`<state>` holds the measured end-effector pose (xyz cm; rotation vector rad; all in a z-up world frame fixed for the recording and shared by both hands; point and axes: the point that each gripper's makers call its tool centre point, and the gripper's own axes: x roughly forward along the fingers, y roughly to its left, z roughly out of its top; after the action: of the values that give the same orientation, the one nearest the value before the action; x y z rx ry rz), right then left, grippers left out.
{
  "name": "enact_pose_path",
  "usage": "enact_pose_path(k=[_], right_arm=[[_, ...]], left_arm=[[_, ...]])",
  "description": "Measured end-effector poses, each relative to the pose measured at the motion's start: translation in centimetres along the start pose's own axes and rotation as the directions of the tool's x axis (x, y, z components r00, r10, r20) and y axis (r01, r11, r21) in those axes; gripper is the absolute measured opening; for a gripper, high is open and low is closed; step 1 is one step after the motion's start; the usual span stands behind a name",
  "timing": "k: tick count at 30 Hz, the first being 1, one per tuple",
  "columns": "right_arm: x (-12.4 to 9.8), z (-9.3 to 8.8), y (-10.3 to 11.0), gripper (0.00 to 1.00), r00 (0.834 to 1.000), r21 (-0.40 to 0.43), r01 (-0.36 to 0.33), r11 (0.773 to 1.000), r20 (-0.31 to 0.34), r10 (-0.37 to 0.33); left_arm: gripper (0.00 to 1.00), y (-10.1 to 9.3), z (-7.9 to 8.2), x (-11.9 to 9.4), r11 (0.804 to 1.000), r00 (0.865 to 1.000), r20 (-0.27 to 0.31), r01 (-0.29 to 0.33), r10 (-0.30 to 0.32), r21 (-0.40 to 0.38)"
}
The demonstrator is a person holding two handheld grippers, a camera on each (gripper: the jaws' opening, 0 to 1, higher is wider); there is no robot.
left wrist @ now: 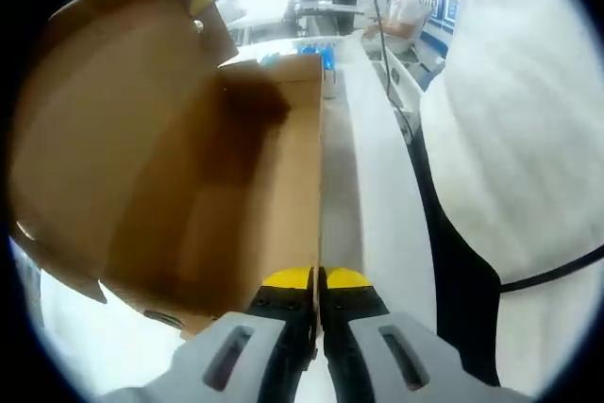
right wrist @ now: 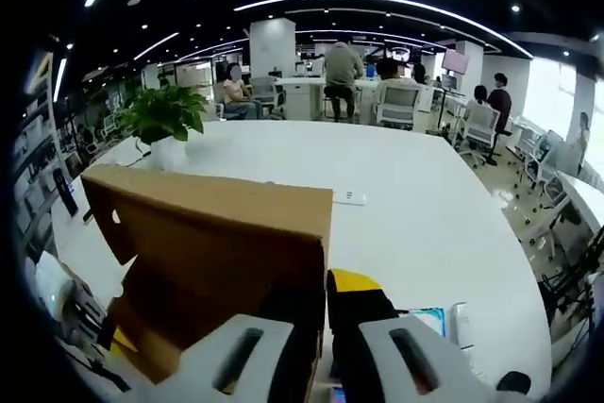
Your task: Operate the shoe box by opening the lid, removing the specified soft item, and placing it in the target area until the item is outside and the box remains undamaged.
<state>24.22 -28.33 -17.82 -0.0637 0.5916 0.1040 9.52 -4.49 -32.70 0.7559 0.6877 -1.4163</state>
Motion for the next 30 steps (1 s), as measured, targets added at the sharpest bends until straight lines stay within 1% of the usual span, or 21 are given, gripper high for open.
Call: enact_pose_path(k=[4,23,27,30], right_arm=[[-0.2,-0.3,-0.1,0.00,1.000,0.023,-0.008,1.000,-0.006,0.008],[-1.5,-2.3,0.3,0.00,0.999,0.031,0.003,1.000,-0.035,-0.002],[-1.6,-2.9,0.4,0.00,0.999,0.037,0.003,0.999,-0.049,-0.001],[-1.5,-3.6,0.4,0.00,0.998,0.040,0.003,0.999,-0.067,-0.001]], left_arm=[[0.01,0.0,0.0,0.0,1.000,1.000,0.000,0.001,-0.001,-0.001],[0.01,-0.1,0.1,0.0,1.000,1.000,0.004,-0.002,0.002,0.002],[0.01,0.0,0.1,0.0,1.000,1.000,0.005,-0.006,0.006,-0.003],[0.01,0.0,0.1,0.0,1.000,1.000,0.007,-0.011,0.011,-0.006]])
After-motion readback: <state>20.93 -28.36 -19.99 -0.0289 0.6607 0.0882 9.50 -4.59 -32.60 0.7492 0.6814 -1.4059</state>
